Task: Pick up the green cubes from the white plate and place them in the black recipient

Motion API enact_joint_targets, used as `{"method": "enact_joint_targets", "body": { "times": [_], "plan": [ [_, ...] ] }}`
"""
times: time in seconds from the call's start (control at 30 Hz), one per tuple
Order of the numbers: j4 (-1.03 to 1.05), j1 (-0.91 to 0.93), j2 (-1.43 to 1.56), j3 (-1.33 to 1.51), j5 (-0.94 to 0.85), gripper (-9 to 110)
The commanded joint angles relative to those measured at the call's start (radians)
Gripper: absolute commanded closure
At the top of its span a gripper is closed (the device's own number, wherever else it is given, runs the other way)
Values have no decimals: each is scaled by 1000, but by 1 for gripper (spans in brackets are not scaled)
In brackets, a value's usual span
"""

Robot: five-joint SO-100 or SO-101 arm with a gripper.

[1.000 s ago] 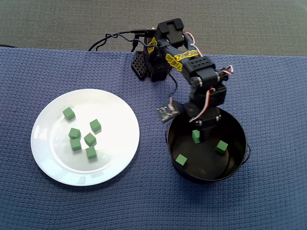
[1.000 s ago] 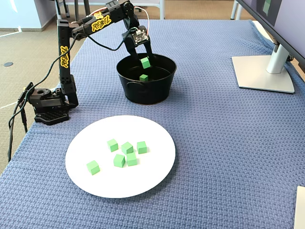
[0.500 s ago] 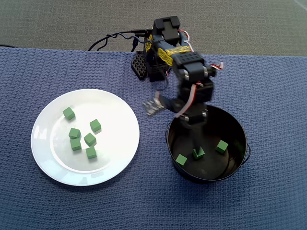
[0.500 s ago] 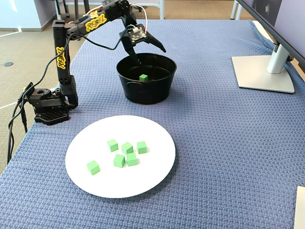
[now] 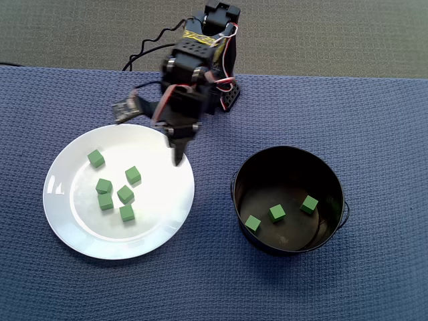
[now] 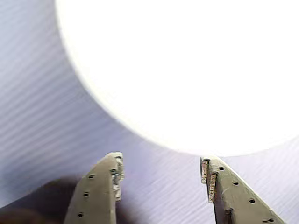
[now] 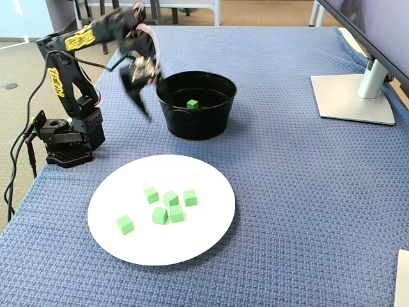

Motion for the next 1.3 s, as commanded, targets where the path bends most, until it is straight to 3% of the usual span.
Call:
{"method": "enact_joint_targets", "body": {
  "times": [0.0,0.3,0.53,0.97,1.27],
  "plan": [
    [-132,121,28,140,-210,84],
    [-437,193,-144,322,-466,83],
    [-483,215,-218,288,-545,80],
    [-526,282,-314,242,-583,77],
    [-557,298,-387,202,-583,83]
  ]
}}
